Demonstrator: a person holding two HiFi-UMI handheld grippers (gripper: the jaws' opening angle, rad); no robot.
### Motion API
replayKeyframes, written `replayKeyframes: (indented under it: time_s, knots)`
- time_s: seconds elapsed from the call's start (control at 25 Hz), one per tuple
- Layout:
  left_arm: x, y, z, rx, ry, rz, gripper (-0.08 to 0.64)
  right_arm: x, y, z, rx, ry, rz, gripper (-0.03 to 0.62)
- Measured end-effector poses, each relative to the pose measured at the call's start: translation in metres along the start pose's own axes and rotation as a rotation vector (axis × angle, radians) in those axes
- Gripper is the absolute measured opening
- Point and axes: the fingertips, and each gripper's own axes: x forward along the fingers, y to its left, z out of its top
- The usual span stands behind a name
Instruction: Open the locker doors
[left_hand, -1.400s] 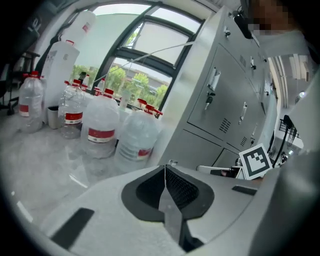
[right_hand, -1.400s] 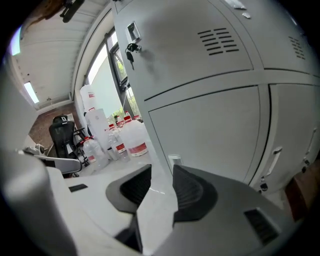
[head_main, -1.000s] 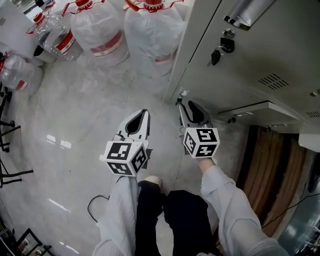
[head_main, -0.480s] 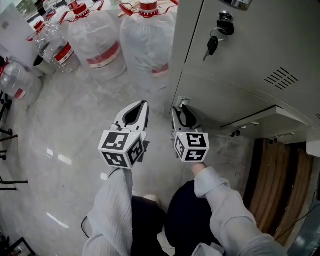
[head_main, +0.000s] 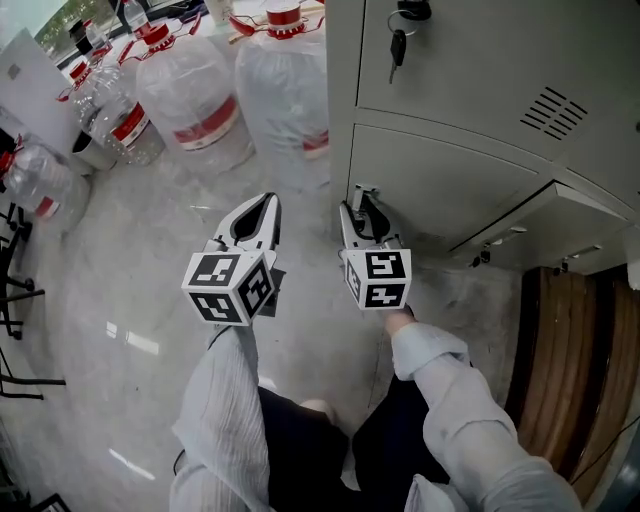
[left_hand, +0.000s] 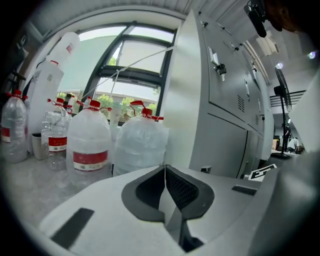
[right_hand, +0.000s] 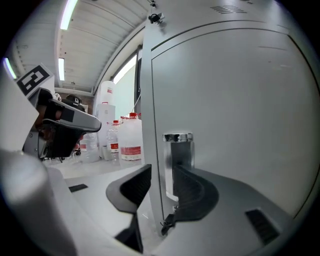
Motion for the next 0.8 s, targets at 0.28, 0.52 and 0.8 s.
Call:
replayKeyframes:
  time_s: [0.28, 0.52, 0.8]
  knots:
    - [0.007, -0.006, 0.012, 0.025, -0.016, -0.018, 0.012, 0.004, 0.004, 0.006, 0.028, 0.005, 0.001, 0.132]
    - [0.012, -0.003, 0.013, 0.033, -0.011, -0.015, 0.012, 0.002, 0.006, 0.006, 0.048, 0.03, 0.006, 0.132]
    - [0.015, -0.006, 0.012, 0.022, -0.011, -0.021, 0.012, -0.02, 0.017, 0.0, 0.003, 0.03, 0.031, 0.132]
